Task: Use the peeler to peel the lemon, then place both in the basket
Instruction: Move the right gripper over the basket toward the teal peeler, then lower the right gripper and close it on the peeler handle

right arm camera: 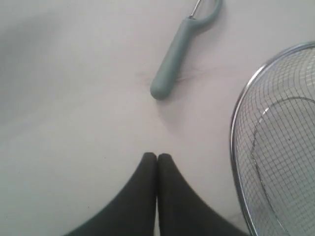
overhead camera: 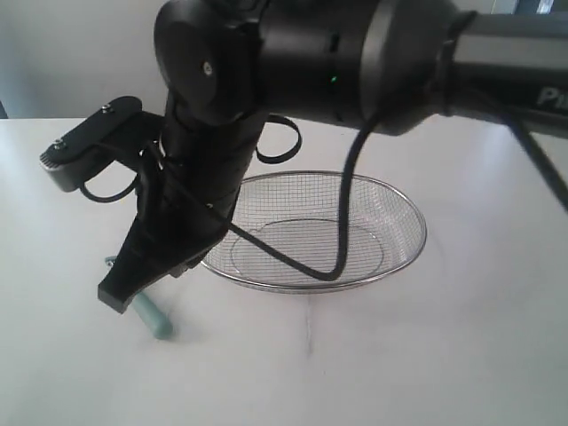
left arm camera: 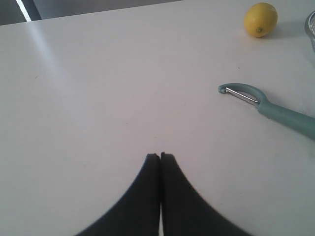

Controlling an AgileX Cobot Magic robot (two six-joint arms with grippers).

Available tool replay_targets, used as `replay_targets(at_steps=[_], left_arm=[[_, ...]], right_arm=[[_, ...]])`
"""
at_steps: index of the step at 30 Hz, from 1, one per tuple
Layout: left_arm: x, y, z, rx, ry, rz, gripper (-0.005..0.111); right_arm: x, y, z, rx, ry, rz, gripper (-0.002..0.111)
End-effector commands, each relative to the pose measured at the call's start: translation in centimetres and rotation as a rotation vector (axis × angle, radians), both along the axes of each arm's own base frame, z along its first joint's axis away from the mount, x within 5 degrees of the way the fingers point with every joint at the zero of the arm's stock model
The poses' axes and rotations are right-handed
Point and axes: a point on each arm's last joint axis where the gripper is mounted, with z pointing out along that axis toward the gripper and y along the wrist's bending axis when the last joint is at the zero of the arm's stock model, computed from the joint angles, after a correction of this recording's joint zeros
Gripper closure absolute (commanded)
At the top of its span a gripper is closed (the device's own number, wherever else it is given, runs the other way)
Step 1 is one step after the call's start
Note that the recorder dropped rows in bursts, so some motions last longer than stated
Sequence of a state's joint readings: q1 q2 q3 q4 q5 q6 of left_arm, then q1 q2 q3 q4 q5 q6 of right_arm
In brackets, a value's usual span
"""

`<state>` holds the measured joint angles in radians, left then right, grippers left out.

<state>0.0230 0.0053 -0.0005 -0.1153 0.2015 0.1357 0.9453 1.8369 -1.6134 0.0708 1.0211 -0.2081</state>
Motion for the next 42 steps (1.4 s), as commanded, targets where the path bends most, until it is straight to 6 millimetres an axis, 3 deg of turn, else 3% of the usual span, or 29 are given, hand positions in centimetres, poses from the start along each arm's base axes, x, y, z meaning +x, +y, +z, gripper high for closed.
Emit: replay_targets(at_steps=[1,14,23,27,34,42], left_arm=[[0.0,-0.1,0.0,-0.008,-0.004,-0.005,0.107],[0.0,-0.1,0.0,-0.008,-0.004,-0.005,0.107],[0.0,-0.1,0.0,-0.008,-0.004,-0.005,0.107],[0.0,-0.1,0.0,-0.008,-0.004,-0.005,0.107],[0.0,-0.1,0.0,-0.008,-0.004,-0.005,0.107],[0.0,-0.1,0.0,-0.008,-0.004,-0.005,0.107]], right_arm=[[0.7,1.9,-1.4,-0.006,0.008,0.012,0.108],[3.5,6.0,-3.6,0.013,0.0,0.013,0.108],[4.2,7.2,-6.6,-0.016,0.033,0.01,0.108],[4.4,7.4,-7.2,-0.016,0.034,0.009,0.097],[4.7,7.8,-8.1,-0.005,0.021,-0.008,0.059],[5.6,8.2,-10.2,0.001,0.012,-0.109,0.056]])
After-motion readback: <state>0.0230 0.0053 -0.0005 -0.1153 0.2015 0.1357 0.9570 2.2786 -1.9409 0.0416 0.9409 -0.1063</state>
